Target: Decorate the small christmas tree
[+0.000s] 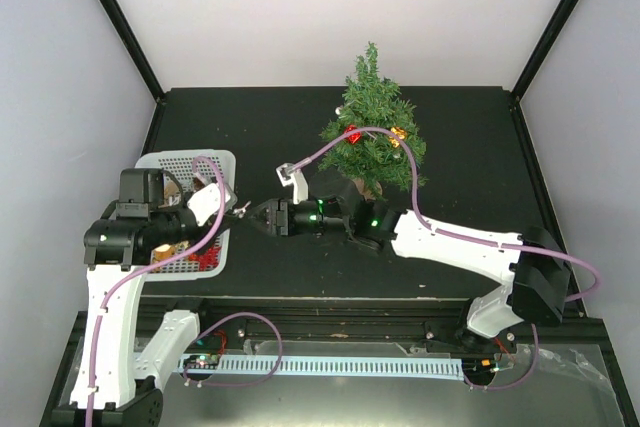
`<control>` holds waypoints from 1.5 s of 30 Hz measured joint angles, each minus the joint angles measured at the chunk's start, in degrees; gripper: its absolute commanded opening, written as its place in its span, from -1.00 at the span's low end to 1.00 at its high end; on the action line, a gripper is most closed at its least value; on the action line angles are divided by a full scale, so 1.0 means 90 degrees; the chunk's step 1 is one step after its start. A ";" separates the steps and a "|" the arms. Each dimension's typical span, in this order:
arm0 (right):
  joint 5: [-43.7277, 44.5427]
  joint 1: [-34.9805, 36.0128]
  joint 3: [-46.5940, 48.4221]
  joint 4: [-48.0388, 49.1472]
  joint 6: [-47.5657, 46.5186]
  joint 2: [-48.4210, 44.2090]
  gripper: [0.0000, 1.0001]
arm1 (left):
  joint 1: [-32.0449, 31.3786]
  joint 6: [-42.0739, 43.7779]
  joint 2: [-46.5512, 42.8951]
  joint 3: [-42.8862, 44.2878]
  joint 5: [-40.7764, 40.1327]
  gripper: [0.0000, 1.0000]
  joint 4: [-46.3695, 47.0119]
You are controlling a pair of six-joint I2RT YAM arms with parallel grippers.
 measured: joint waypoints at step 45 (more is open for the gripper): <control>-0.0134 0.0000 0.0078 0.0957 0.0304 0.0194 -0.98 | -0.0063 -0.0051 -0.0029 0.0000 -0.0005 -0.55 -0.0027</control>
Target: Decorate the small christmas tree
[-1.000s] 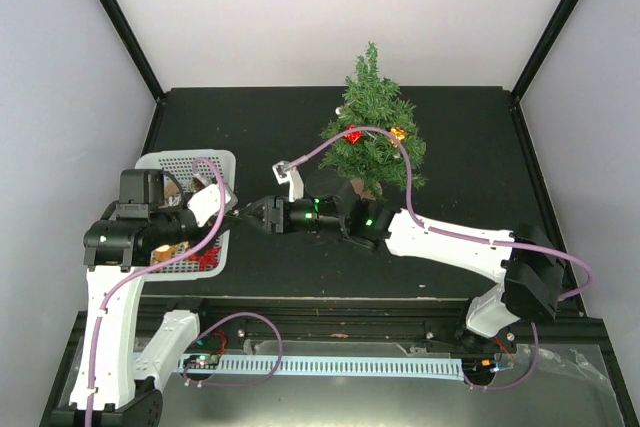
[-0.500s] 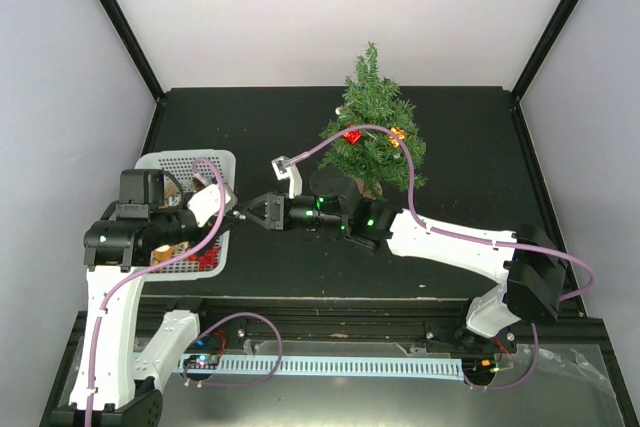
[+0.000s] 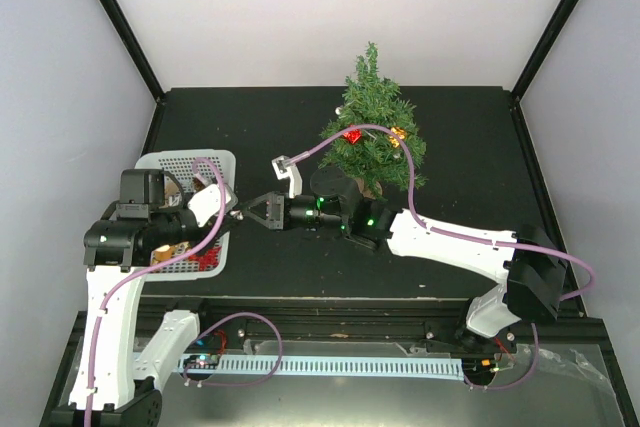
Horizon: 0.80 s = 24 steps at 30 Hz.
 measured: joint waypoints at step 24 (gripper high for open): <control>0.1010 -0.0238 0.0330 -0.1700 -0.1076 -0.1010 -0.98 | -0.0007 -0.0418 -0.0376 0.0051 -0.0267 0.75 0.0175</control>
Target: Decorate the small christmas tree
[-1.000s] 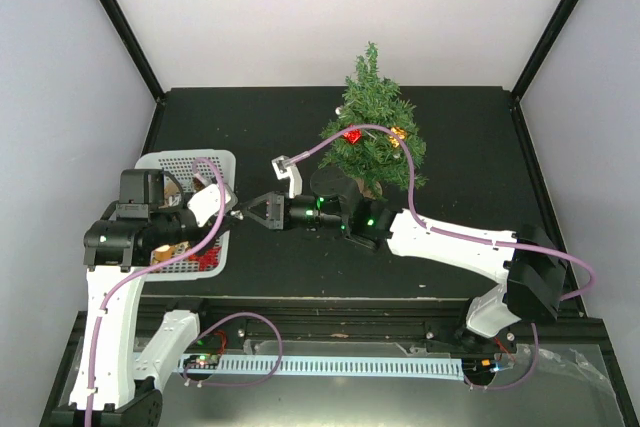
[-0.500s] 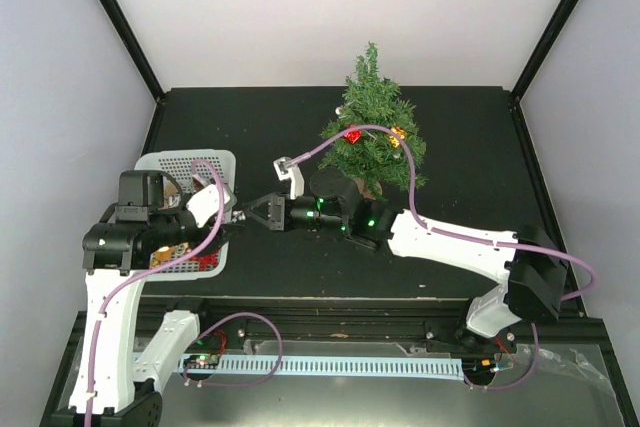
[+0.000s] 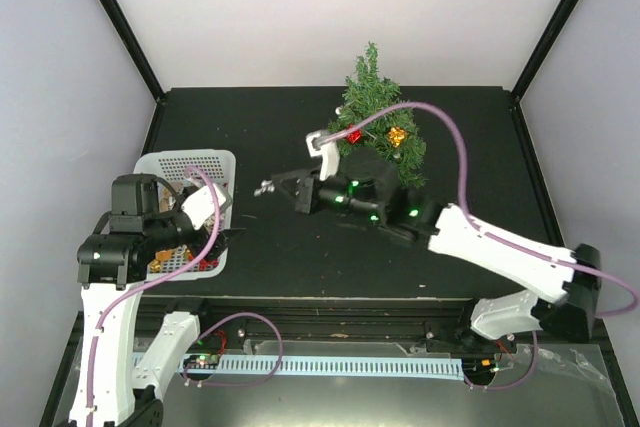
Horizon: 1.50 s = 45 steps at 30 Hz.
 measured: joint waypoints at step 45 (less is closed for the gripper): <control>0.0857 -0.3543 0.1161 -0.3337 -0.1598 -0.1761 -0.98 | 0.0000 -0.1554 0.0170 -0.0544 -0.0187 0.85 0.1863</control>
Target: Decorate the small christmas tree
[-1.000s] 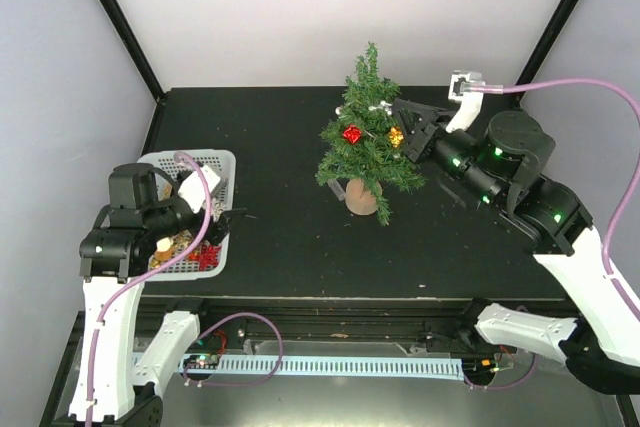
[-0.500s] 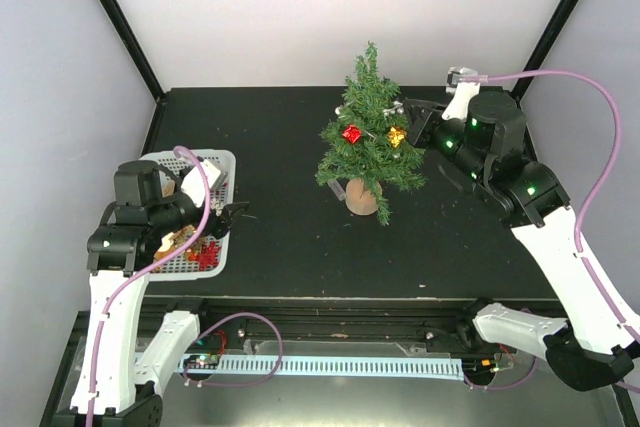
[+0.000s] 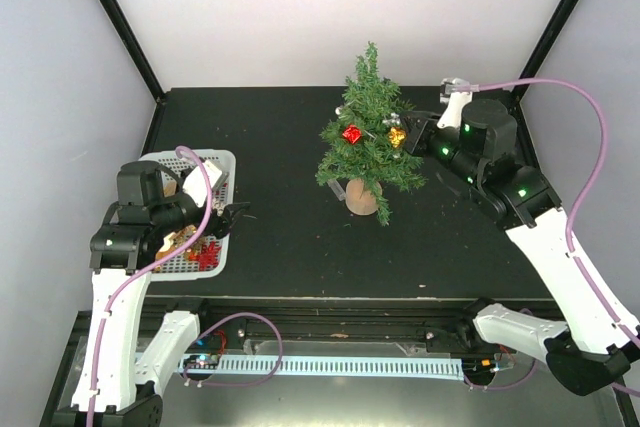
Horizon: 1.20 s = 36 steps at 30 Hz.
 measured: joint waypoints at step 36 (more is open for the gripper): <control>-0.0109 -0.0012 -0.1178 0.1202 0.0121 0.0542 -0.85 | -0.0002 -0.0002 -0.0017 -0.0158 0.0002 0.88 0.0134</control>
